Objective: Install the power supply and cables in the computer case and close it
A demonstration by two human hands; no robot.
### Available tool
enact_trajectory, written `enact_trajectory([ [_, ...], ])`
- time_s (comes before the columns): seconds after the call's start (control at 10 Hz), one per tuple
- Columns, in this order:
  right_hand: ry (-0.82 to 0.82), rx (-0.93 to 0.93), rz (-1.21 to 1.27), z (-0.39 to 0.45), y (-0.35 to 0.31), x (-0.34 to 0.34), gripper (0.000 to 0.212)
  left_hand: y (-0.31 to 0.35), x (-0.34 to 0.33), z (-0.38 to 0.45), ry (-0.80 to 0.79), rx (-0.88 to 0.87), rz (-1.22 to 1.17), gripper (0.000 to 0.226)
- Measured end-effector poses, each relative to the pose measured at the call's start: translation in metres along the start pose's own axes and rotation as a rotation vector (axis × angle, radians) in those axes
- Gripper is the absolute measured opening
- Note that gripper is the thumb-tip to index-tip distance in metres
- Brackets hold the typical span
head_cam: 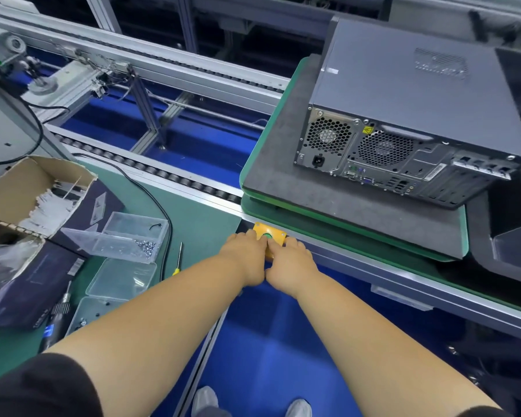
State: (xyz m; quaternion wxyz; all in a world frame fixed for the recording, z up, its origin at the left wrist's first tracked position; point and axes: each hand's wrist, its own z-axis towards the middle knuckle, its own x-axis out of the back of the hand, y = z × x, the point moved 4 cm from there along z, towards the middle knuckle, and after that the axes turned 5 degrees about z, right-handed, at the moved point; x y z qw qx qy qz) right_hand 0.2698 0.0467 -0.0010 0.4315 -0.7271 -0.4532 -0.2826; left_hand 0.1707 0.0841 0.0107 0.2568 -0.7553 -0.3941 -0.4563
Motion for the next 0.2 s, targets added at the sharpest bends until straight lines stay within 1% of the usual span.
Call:
enact_trajectory([
  [0.1,-0.001,0.014,0.081,-0.007,0.005,0.010,0.058,-0.007,0.006,-0.006,0.040,-0.021,-0.133,0.045],
  [0.2,0.065,-0.010,0.174,-0.020,0.009,0.022,0.050,-0.015,0.012,-0.016,0.126,0.015,-0.266,0.041],
])
